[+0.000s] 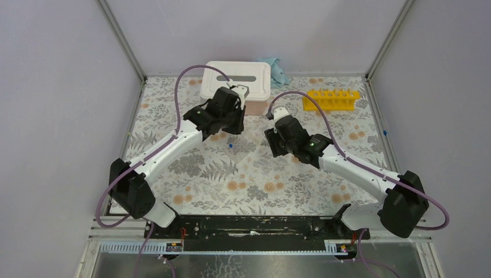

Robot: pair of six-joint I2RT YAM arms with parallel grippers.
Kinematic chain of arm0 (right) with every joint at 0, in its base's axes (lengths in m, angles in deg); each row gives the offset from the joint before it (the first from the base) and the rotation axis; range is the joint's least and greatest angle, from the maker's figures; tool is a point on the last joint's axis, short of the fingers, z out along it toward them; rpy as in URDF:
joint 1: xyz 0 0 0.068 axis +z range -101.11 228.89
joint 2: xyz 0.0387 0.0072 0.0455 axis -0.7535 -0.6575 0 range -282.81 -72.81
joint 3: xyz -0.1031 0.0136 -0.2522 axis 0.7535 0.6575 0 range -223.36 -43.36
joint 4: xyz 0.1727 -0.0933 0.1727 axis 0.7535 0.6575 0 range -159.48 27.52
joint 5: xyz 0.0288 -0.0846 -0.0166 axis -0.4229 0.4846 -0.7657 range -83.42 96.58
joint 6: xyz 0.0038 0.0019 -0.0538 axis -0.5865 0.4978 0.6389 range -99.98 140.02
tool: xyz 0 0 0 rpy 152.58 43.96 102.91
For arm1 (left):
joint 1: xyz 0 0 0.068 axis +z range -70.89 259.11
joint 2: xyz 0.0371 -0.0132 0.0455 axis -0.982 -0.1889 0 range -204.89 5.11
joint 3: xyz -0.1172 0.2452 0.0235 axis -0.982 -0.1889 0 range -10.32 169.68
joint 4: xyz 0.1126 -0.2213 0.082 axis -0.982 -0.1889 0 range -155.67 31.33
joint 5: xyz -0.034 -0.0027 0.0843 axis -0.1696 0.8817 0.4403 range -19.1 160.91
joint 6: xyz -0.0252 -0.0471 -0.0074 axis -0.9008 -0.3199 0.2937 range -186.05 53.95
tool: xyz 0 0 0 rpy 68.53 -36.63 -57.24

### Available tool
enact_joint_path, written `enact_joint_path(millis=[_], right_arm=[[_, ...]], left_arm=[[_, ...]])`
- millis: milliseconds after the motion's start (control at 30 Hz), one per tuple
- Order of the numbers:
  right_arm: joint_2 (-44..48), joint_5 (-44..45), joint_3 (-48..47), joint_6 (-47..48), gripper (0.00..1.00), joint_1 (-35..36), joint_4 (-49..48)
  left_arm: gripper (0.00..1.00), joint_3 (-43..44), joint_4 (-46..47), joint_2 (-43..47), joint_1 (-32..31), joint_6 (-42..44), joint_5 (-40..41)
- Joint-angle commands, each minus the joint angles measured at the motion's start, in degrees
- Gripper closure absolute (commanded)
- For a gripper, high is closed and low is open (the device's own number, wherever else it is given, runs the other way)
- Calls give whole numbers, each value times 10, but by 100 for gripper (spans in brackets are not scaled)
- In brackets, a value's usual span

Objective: Organize the chemistry lab equipment
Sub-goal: Pick up the test tube at the center of the board, then insert the test tube into the slot of the test tube rack.

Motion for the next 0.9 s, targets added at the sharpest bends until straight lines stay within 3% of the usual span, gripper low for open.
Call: enact_joint_path(millis=[0,867], right_arm=[[-9,44,5,-16,42,3,-30],[-37,32,17,-19,41,-23,-54]], left_arm=[[87,9,0,-20,-9,30,67],[88,-113,150,-39,-21,59,100]])
